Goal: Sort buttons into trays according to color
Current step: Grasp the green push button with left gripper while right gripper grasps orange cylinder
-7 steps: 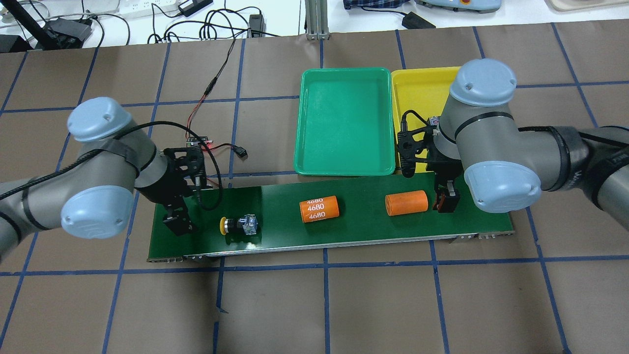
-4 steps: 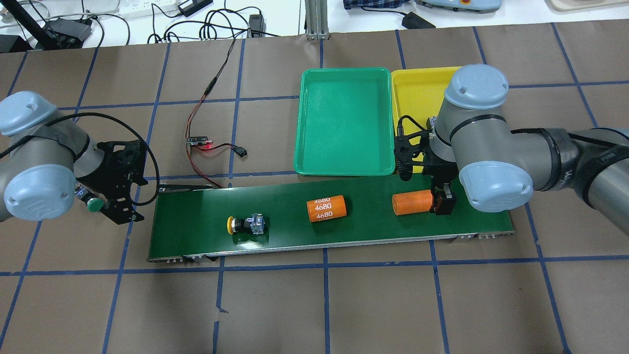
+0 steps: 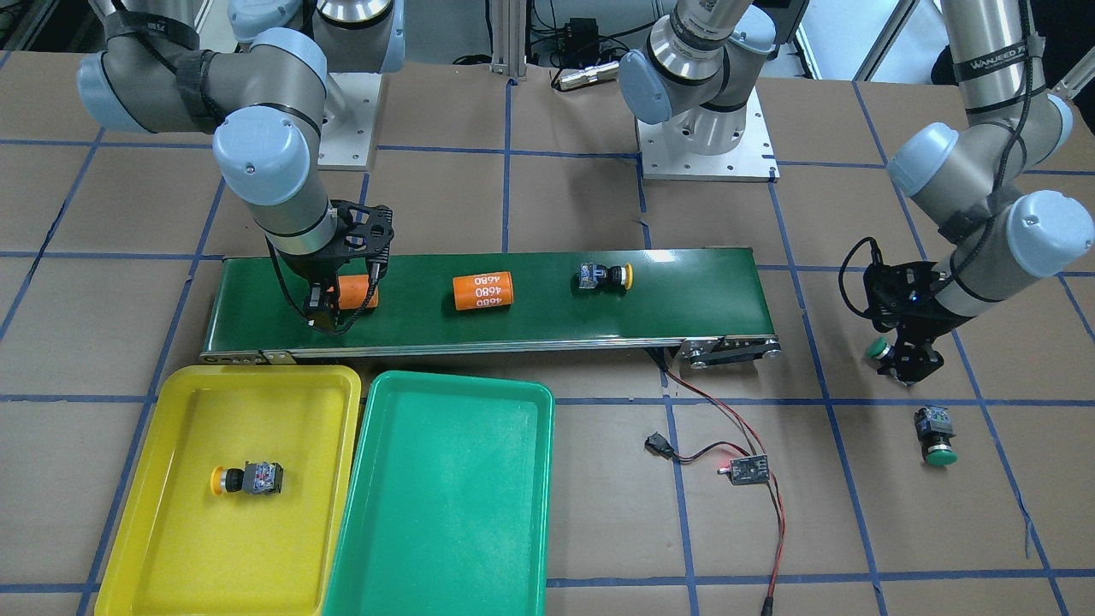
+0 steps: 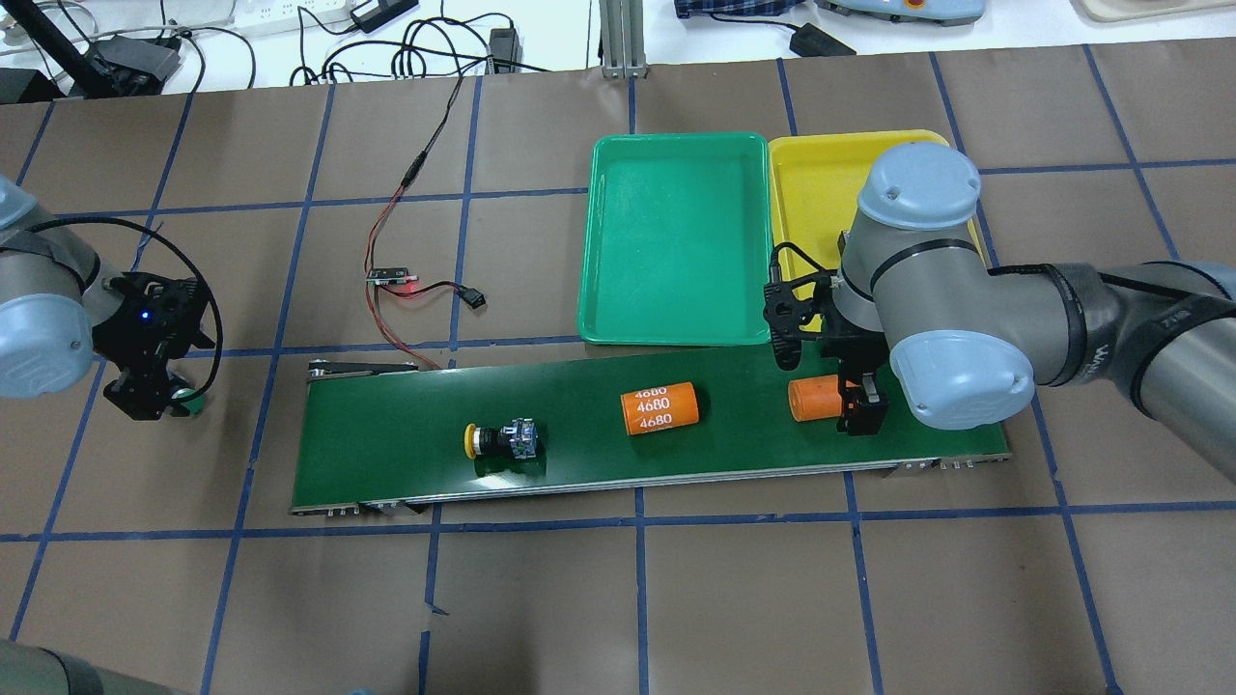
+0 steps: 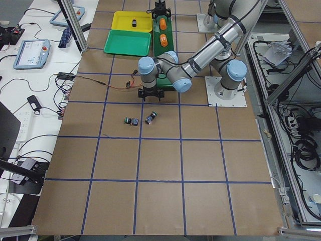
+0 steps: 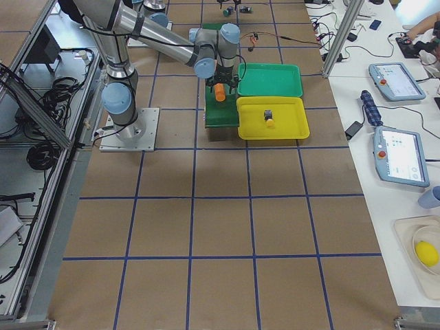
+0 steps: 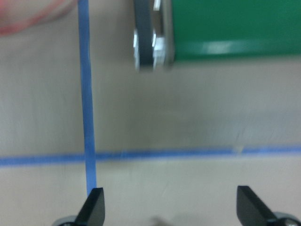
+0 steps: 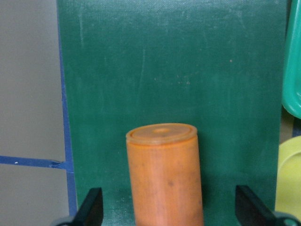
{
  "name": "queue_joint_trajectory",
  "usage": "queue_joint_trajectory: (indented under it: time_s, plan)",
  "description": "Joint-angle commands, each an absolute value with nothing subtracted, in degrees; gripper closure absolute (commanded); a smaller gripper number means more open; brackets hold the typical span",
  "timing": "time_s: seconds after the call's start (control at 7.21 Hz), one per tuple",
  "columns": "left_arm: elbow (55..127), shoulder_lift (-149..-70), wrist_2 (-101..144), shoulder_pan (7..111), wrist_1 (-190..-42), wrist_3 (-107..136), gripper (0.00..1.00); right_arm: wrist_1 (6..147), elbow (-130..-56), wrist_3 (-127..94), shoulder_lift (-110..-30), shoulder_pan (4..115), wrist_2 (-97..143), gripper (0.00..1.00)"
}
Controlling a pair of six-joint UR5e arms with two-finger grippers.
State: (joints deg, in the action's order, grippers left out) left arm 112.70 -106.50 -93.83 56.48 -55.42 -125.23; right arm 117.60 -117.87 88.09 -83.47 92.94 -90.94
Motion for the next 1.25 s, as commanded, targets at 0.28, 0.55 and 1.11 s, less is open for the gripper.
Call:
queue_joint_trajectory:
  time_s: [0.28, 0.55, 1.11]
  plan:
    - [112.41, -111.78, -97.03, 53.53, -48.29, -133.21, 0.18, 117.60, -118.65, 87.98, -84.11, 93.08, -91.76, 0.00]
    - [112.41, -113.02, -96.60, 53.70, -47.29, -133.07, 0.17, 117.60, -118.65, 87.89, -84.11, 93.08, -91.58, 0.00]
    - [111.27, -112.59, -91.50, 55.81, -48.33, -133.42, 0.12, 117.77, -118.48, 87.80, -83.58, 92.99, -91.84, 0.00]
